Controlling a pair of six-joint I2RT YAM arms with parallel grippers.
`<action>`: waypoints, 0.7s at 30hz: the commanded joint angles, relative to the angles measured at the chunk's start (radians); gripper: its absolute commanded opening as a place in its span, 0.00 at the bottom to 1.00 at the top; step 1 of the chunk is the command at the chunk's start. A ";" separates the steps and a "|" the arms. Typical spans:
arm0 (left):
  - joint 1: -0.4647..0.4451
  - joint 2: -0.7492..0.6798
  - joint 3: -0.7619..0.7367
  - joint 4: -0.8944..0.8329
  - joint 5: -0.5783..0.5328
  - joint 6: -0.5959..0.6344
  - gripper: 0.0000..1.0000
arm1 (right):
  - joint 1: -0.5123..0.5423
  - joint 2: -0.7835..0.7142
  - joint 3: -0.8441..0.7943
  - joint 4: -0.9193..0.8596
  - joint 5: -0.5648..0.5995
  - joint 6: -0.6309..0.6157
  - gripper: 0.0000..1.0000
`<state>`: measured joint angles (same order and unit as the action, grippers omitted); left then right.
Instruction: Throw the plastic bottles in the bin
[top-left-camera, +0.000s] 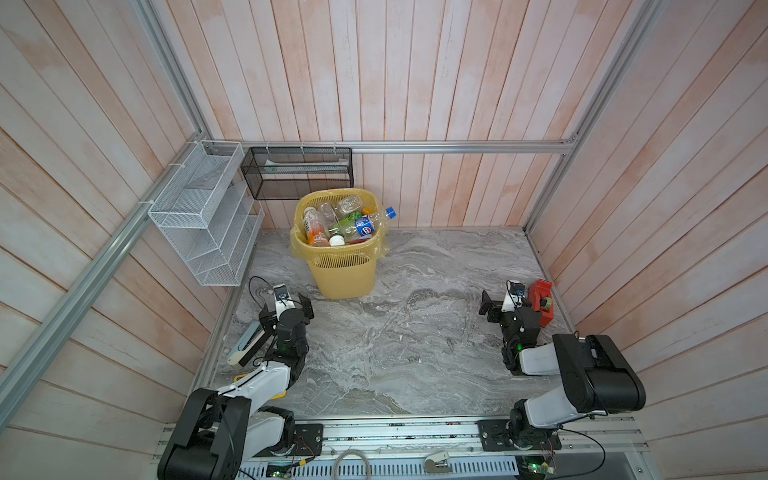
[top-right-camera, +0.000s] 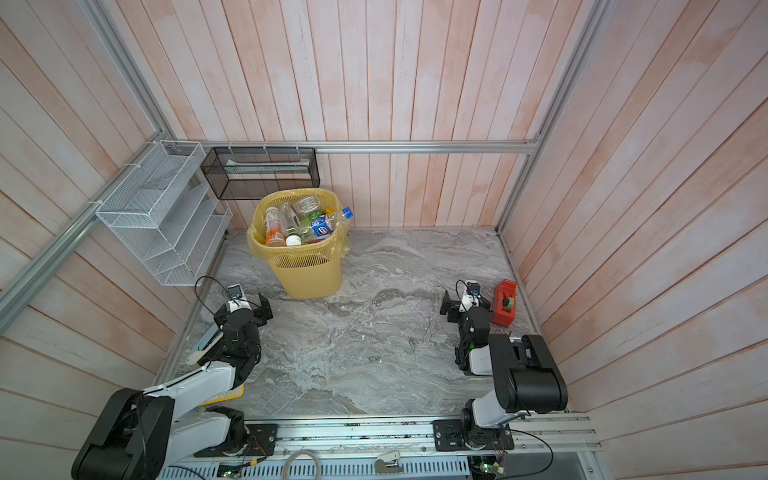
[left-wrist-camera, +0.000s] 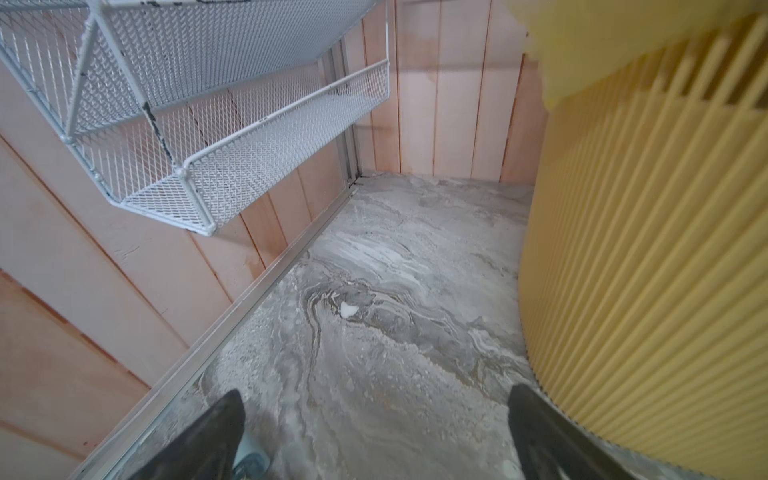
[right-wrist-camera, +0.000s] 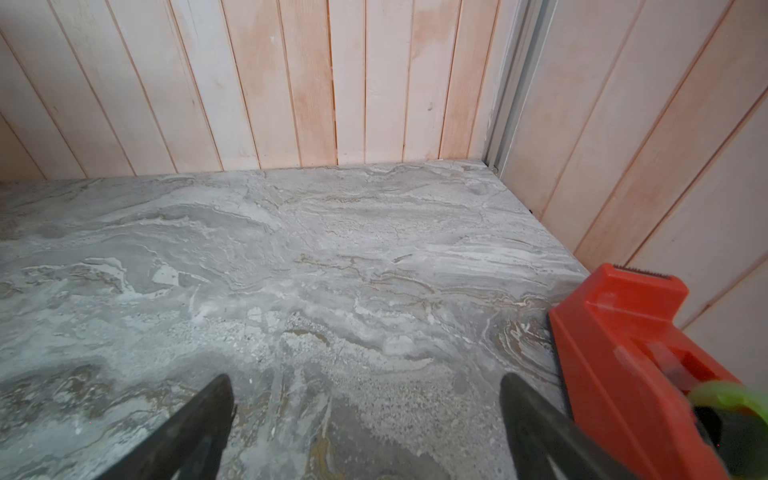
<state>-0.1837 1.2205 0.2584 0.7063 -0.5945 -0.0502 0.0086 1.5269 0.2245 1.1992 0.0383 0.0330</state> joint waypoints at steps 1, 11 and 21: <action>0.053 0.090 -0.047 0.310 0.116 0.041 1.00 | -0.004 0.007 0.008 0.063 -0.031 -0.006 1.00; 0.194 0.306 0.005 0.410 0.488 -0.005 1.00 | -0.002 0.005 0.009 0.059 -0.029 -0.007 1.00; 0.188 0.317 0.019 0.418 0.455 -0.005 1.00 | -0.002 0.005 0.010 0.058 -0.029 -0.007 1.00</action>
<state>0.0055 1.5391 0.2653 1.1213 -0.1589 -0.0555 0.0086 1.5269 0.2245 1.2346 0.0200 0.0296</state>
